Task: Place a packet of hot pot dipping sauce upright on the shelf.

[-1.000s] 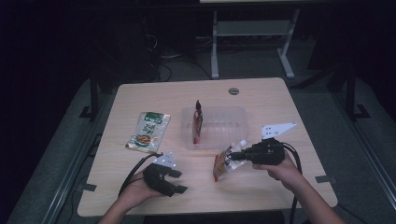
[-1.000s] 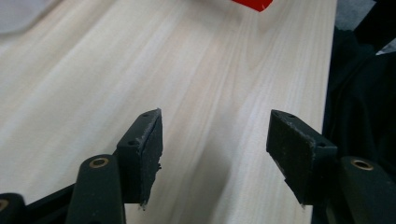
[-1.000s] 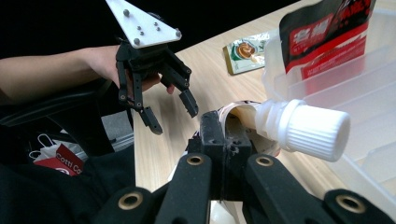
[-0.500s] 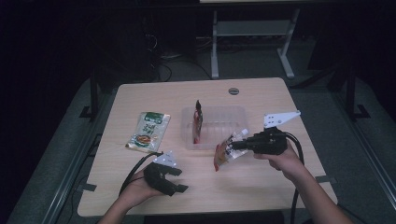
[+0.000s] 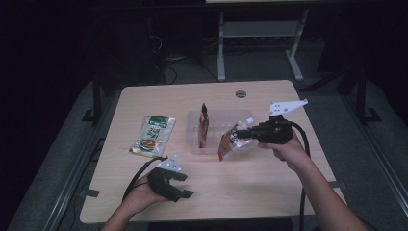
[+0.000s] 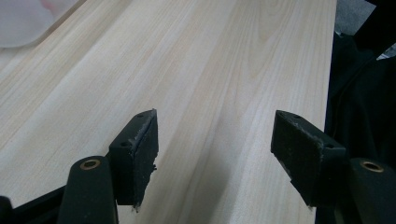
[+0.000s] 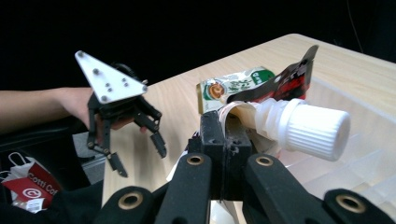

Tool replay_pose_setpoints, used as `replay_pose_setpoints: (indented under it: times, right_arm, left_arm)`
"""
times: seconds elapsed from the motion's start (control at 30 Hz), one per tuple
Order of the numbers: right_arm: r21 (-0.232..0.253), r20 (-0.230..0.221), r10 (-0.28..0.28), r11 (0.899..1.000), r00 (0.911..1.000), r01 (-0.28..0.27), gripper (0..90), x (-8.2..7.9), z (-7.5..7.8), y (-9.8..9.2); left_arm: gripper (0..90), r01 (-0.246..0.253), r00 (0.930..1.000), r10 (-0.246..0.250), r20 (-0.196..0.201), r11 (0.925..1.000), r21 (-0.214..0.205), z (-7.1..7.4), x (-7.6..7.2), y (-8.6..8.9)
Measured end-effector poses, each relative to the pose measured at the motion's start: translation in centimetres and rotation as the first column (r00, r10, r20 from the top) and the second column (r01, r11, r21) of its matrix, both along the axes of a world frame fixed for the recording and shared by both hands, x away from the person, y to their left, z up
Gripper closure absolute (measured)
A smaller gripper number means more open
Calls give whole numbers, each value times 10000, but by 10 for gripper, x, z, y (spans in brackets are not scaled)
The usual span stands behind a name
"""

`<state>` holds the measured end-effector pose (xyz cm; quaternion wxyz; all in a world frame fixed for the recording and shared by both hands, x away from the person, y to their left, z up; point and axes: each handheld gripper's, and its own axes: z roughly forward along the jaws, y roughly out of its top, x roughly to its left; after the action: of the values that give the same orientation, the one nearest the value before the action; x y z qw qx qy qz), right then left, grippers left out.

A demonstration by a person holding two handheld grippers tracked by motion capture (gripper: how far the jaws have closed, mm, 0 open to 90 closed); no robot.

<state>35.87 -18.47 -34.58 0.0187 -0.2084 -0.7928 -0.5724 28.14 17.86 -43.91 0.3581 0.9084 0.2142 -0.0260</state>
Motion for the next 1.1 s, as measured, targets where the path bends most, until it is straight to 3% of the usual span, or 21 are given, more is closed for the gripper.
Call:
replay_pose_setpoints:
  times: [0.43,1.1]
  right_arm:
    - [-190,64,-204,9996,9998,205,896,28,8,9]
    - [-710,-108,-419,9966,9991,411,896,56,-6,17]
  left_arm:
    - [318,50,10000,-50,-19,10000,24,0,0,1]
    - [318,13,9999,-14,-109,10000,-22,-1,1,0]
